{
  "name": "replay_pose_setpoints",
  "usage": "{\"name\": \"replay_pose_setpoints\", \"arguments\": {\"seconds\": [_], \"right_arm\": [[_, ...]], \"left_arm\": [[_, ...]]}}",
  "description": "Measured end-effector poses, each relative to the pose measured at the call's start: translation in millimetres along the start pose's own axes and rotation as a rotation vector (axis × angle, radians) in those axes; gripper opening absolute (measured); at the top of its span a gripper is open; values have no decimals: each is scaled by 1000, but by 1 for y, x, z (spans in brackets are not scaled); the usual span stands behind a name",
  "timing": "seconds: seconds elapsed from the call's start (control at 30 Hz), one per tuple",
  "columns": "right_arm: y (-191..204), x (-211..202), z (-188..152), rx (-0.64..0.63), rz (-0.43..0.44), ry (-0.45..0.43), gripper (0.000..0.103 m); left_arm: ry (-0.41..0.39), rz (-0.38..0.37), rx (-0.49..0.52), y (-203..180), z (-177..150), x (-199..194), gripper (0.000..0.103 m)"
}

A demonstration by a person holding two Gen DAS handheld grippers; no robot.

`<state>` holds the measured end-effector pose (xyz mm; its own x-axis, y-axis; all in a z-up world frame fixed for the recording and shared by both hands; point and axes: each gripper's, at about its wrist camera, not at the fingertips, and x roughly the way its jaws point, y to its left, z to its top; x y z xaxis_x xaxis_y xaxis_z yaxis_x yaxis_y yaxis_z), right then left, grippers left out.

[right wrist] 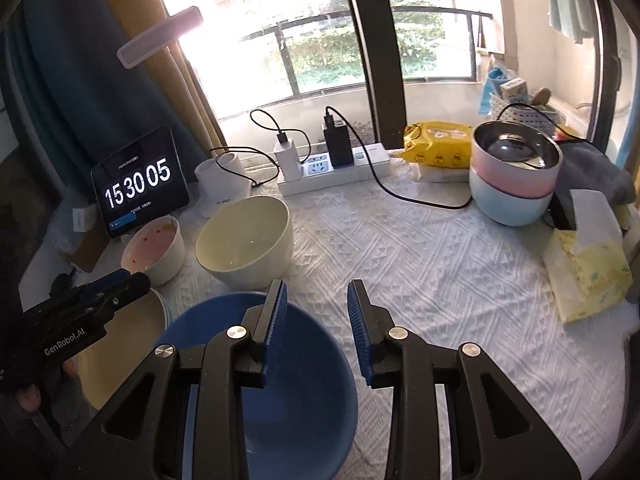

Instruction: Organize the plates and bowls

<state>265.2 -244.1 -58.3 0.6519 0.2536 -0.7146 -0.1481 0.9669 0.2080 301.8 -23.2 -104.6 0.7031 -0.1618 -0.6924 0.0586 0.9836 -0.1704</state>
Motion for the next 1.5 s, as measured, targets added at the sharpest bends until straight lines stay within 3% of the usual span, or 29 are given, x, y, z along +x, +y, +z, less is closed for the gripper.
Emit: {"name": "replay_pose_setpoints", "arguments": {"seconds": [0.5, 0.7, 1.23, 1.5], "right_arm": [[9, 50, 34, -111, 58, 120, 33], [19, 71, 47, -154, 76, 182, 33], [38, 130, 71, -233, 80, 282, 33], [44, 162, 82, -282, 101, 381, 33]], "left_arm": [[90, -4, -24, 3, 26, 47, 45], [130, 32, -63, 8, 33, 68, 45], [239, 61, -93, 18, 35, 117, 45], [288, 61, -93, 17, 39, 137, 45]]}}
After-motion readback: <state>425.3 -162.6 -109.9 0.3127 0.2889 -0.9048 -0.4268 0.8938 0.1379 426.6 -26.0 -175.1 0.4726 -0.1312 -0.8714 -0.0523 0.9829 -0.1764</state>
